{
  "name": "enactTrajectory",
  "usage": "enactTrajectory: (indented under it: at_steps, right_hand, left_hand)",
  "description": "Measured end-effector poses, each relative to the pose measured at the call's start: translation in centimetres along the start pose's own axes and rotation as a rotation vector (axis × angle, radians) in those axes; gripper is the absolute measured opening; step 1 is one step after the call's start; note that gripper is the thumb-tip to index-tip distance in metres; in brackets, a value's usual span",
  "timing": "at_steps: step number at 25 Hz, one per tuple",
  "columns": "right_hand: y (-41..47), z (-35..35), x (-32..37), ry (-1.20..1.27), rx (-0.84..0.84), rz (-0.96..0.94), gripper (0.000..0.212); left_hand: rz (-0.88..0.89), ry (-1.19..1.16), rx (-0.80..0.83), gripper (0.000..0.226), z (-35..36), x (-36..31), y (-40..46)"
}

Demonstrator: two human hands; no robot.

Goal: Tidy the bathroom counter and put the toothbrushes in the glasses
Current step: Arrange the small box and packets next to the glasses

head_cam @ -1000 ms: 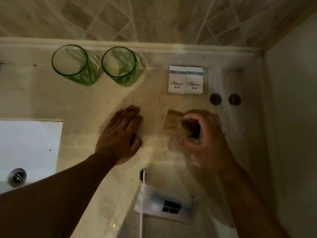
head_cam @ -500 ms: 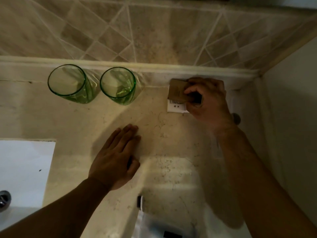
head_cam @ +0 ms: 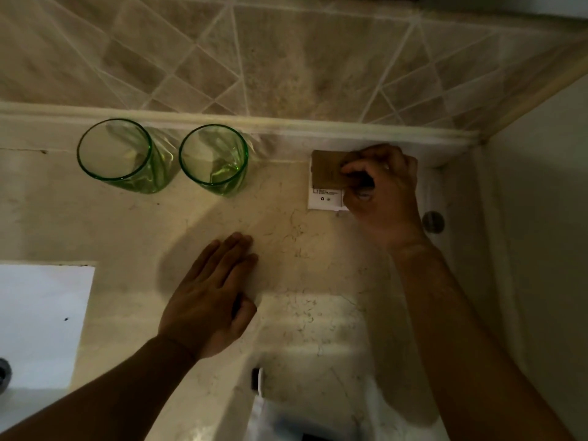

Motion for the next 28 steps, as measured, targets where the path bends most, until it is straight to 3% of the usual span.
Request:
enactTrajectory:
  at_steps: [8, 12, 14, 17, 20, 23, 25, 28]
  right_hand:
    - [-1.7, -0.8, 0.1, -0.019, 0.02, 0.062, 0.037]
    - [-6.6, -2.4, 3.4, 0.145, -0.132, 0.208, 0.025]
    - [-11.4, -1.7, 5.8, 0.227, -0.009, 0.25, 0.02]
    - [-20.4, 0.1, 8.0, 0.255, 0.375, 0.202, 0.017]
    - [-27.6, 1.1, 7.7, 0.113, 0.636, 0.197, 0.044]
    - [-30.2, 1.0, 7.3, -0.049, 0.696, 0.14, 0.062]
    - [-30.2, 0.8, 7.3, -0.033, 0.627, 0.169, 0.051]
    - [-28.1, 0.2, 6.6, 0.096, 0.48, 0.406, 0.03]
  left_hand:
    - [0.008, -0.009, -0.045, 0.067, 0.2, 0.1, -0.1]
    - [0.013, -0.034, -0.025, 0.066, -0.2, -0.1, -0.3]
    - [0.018, -0.059, -0.023, 0.064, -0.2, 0.0, -0.3]
    - [0.011, -0.048, 0.003, 0.064, -0.2, 0.1, -0.1]
    - [-0.017, -0.042, 0.011, 0.065, -0.3, 0.1, -0.3]
    - [-0.032, -0.05, 0.016, 0.065, -0.4, -0.1, -0.1]
    - [-0.041, -0.053, 0.019, 0.066, -0.4, 0.0, 0.0]
    - [-0.047, -0.072, 0.008, 0.065, -0.5, 0.0, -0.1]
Point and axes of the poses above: each hand's wrist, its own y-axis towards the middle knuckle, its own z-axis out of the palm, x = y × z, the point moved 4 cm from there along y, towards the middle knuckle, and after that the axes turned 4 degrees about -y, right-handed, at the moved point
